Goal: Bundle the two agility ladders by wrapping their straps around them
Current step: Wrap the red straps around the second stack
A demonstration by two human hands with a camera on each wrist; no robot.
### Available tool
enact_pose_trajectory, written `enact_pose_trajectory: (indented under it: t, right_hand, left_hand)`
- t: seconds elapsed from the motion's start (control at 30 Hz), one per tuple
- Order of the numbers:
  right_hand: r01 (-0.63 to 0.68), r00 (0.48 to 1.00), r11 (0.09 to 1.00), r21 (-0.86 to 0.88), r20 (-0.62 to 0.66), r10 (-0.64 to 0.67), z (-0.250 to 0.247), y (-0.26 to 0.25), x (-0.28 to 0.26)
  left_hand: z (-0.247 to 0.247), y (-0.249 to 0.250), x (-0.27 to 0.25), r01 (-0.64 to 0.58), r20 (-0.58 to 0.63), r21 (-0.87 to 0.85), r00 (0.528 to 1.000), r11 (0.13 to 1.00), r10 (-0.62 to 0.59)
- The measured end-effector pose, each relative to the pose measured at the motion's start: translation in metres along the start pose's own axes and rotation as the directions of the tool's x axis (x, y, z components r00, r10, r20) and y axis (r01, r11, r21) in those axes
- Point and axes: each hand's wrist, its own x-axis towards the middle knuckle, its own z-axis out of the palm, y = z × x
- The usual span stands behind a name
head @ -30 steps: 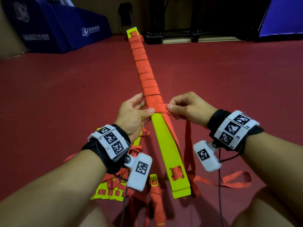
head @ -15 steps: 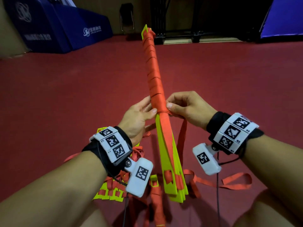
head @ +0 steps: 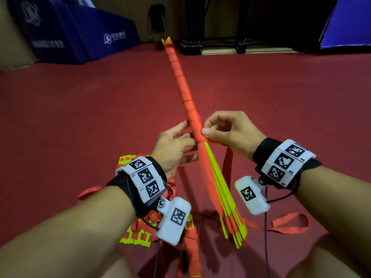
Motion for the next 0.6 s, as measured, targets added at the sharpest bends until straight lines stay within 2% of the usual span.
enact_pose_trajectory:
  t: [0.1,0.27,0.43,0.6]
  right_hand:
    - [-0.012,1.000,0.995,-0.103,0.011,0.013,0.006,0.004,0.002]
    - [-0.051,0.999,0.992,-0.115,-0.001,0.051,0.004,0.009,0.003]
    - [-0.062,0.995,0.997,-0.038,0.082,0.065,-0.006,0.011,0.001]
    - [-0.148,0.986,0.978,-0.144,0.059,0.157,-0.011,0.007,0.001]
  left_hand:
    - [0.001,0.000,-0.001,0.038,0.028,0.018,0.999,0.999,-0.039]
    - [-0.001,-0.002,-0.003,0.015,0.061,0.066,0.998,0.998,-0.019]
    - [-0.004,-0.003,0.001,0.009,0.033,0.058,0.999,0.998,-0.011]
    - [-0.003,-0.001,0.005,0.012,-0.007,0.050,1.000,0.999,-0.012]
